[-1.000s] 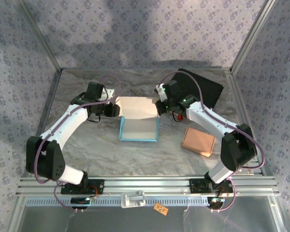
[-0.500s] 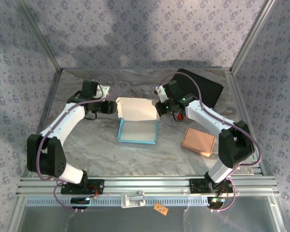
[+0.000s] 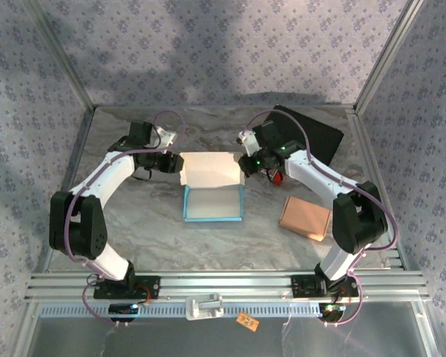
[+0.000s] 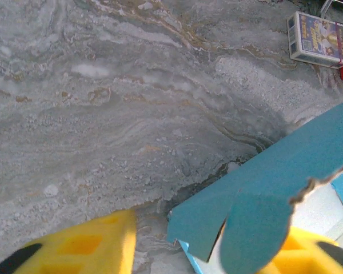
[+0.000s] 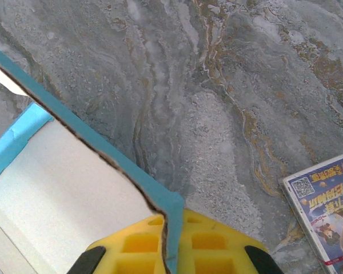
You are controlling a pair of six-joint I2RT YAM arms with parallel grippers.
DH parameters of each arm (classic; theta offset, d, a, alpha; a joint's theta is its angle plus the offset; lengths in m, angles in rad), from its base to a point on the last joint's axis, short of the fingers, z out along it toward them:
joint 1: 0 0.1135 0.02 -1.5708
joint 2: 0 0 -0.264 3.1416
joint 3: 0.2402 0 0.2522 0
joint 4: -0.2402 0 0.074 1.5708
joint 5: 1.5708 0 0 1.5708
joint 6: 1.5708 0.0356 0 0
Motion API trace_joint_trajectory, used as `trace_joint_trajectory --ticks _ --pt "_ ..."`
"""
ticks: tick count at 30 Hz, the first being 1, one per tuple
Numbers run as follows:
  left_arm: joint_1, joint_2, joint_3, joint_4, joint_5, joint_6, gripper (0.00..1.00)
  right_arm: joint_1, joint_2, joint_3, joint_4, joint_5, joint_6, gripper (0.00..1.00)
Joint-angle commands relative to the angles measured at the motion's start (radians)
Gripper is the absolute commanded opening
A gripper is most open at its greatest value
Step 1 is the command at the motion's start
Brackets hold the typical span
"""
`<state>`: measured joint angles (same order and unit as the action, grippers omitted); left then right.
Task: Fold the paper box
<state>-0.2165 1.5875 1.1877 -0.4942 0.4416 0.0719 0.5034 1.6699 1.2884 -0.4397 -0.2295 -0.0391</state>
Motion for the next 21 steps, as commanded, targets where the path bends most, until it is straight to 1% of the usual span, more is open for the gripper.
trace_joint_trajectory --ticks 1,3,4,10,13,21 --pt "-0.02 0.018 0.044 0.008 0.005 0.024 0.35 -0.003 0.018 0.033 -0.03 -0.022 -0.021 0.0" --pt "-0.031 0.018 0.041 0.005 -0.008 0.023 0.29 -0.003 0.021 0.036 -0.03 -0.018 -0.018 0.0" --pt "-0.034 0.016 0.037 0.003 -0.012 0.019 0.28 -0.003 0.022 0.037 -0.029 -0.016 -0.017 0.0" --pt "-0.05 0.01 0.017 0.001 -0.043 0.017 0.23 -0.001 0.033 0.047 -0.026 -0.006 -0.01 0.0" --pt "-0.052 0.012 0.025 -0.003 -0.071 0.001 0.14 0.0 0.038 0.057 -0.027 0.0 -0.008 0.0" --pt "-0.07 0.008 0.022 -0.018 -0.124 -0.013 0.13 0.005 0.049 0.074 -0.031 0.017 0.005 0.0"
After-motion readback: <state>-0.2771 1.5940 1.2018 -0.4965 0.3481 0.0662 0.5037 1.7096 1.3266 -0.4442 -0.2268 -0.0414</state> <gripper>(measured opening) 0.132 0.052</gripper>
